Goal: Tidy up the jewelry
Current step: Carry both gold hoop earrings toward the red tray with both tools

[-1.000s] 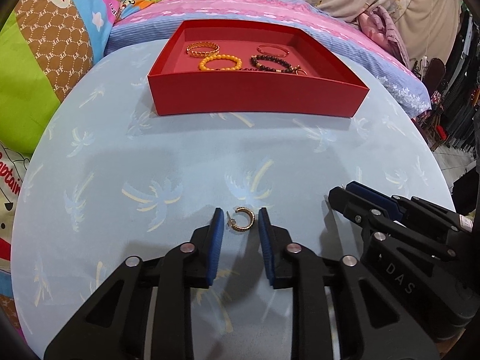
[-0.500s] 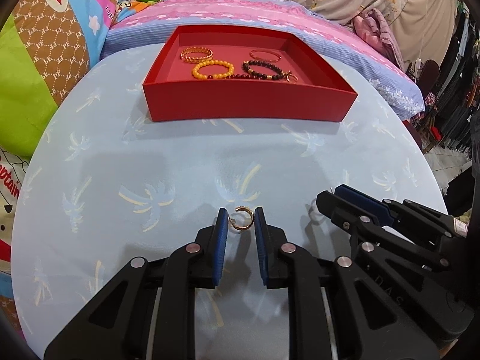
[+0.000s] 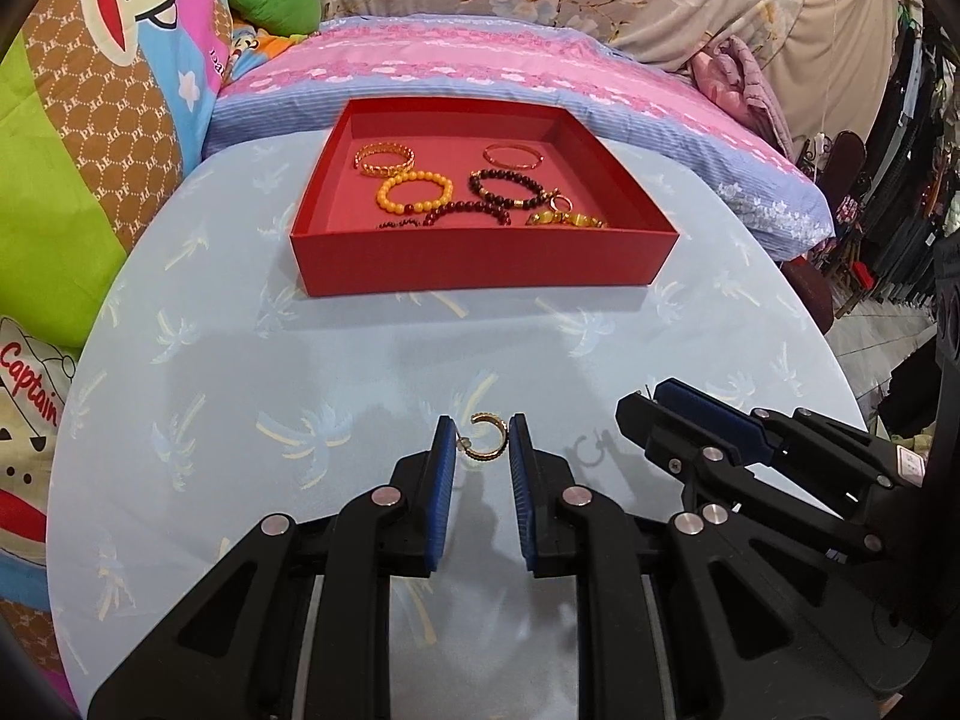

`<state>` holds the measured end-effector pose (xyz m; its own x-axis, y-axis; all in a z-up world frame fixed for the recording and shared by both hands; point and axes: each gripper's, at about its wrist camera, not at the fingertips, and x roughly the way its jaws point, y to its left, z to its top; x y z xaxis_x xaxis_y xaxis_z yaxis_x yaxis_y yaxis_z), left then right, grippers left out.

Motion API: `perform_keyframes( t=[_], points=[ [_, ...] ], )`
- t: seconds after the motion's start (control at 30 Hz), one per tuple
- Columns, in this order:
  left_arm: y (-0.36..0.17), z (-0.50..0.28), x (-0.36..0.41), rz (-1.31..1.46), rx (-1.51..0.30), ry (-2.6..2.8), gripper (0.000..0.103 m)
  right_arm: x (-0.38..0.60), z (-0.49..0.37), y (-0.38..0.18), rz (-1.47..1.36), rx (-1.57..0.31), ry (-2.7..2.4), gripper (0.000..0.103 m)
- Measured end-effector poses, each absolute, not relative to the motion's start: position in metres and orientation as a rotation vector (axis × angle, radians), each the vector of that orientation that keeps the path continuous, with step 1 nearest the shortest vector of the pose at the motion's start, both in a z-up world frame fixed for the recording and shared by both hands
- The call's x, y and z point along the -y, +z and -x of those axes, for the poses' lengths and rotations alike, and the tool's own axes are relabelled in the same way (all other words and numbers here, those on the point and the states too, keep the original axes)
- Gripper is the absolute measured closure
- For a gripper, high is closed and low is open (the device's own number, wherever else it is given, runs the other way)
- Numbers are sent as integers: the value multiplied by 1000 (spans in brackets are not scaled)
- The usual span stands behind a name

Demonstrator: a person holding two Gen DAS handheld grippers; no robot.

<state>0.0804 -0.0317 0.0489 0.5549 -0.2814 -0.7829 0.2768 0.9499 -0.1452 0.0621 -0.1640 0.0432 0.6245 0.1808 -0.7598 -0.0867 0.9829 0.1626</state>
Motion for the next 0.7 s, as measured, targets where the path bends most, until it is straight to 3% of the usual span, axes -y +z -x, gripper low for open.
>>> perform_keyframes(
  t=[0.7],
  points=[
    [101, -110, 42, -1, -827, -334, 85, 173, -85, 97, -113, -761, 135, 85]
  ],
)
